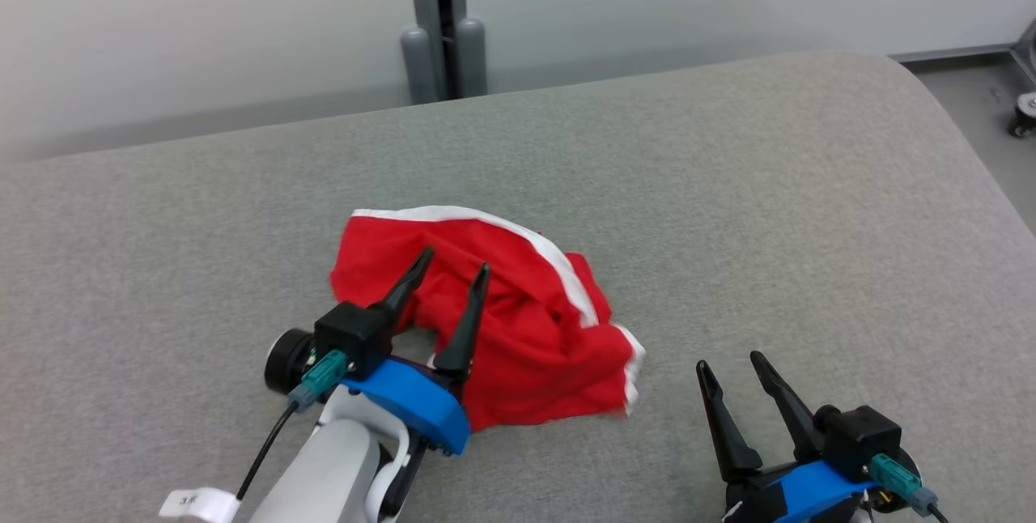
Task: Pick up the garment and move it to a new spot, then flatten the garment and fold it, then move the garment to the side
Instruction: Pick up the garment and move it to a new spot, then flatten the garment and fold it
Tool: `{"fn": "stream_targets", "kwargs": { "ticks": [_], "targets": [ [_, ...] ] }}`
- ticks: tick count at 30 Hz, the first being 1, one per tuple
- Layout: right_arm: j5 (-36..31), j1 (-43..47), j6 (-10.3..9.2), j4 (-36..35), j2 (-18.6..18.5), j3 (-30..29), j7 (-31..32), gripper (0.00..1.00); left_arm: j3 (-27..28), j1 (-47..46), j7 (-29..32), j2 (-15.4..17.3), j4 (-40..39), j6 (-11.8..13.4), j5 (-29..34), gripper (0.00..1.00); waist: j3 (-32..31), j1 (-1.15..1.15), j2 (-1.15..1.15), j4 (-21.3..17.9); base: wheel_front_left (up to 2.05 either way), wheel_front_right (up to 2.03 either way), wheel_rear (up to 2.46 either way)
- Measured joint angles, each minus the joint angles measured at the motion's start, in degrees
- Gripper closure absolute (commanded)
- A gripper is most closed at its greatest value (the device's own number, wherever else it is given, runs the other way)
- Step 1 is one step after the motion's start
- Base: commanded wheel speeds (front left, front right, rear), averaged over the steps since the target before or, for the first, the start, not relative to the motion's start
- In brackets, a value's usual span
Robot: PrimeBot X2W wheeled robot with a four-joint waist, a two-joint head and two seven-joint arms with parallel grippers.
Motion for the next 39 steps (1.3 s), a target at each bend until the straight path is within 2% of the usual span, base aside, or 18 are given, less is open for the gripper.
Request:
{"fn": "stream_targets", "kwargs": {
  "ticks": [13, 19, 21, 29, 39],
  "targets": [
    [0.36, 1.55, 0.00, -0.42, 0.04, -0.89, 0.00, 0.00, 14.62, 12.60, 0.00, 1.21, -5.64, 2.58, 8.04, 0.00, -4.42, -0.01, 0.00, 6.60, 0.00, 0.00, 0.00],
    [0.56, 2.88, 0.00, 0.10, 0.05, -0.59, 0.00, 0.00, 20.64, 19.98, -0.01, -0.12, -7.86, 3.15, 9.61, 0.00, -6.04, -0.01, 0.00, 8.73, 0.00, 0.00, 0.00],
    [0.68, 3.78, 0.00, 0.51, 0.05, -0.98, 0.00, 0.00, 22.82, 23.36, -0.01, -1.48, -7.98, 3.16, 10.40, 0.00, -6.52, -0.01, 0.00, 10.08, 0.00, 0.00, 0.00],
    [0.97, 4.64, 0.00, 2.03, 0.07, -1.38, 0.00, 0.00, 23.76, 25.37, 0.00, -2.86, -7.82, 1.63, 13.16, 0.00, -6.44, -0.01, 0.00, 11.41, 0.00, 0.00, 0.00],
    [0.59, 0.12, 0.00, 9.46, 0.04, -1.23, 0.00, 0.00, 22.29, 21.45, -0.01, -3.21, -6.78, 0.52, 14.40, 0.00, -2.96, 0.00, 0.00, 13.00, 0.00, 0.00, 0.00]
  ]
}}
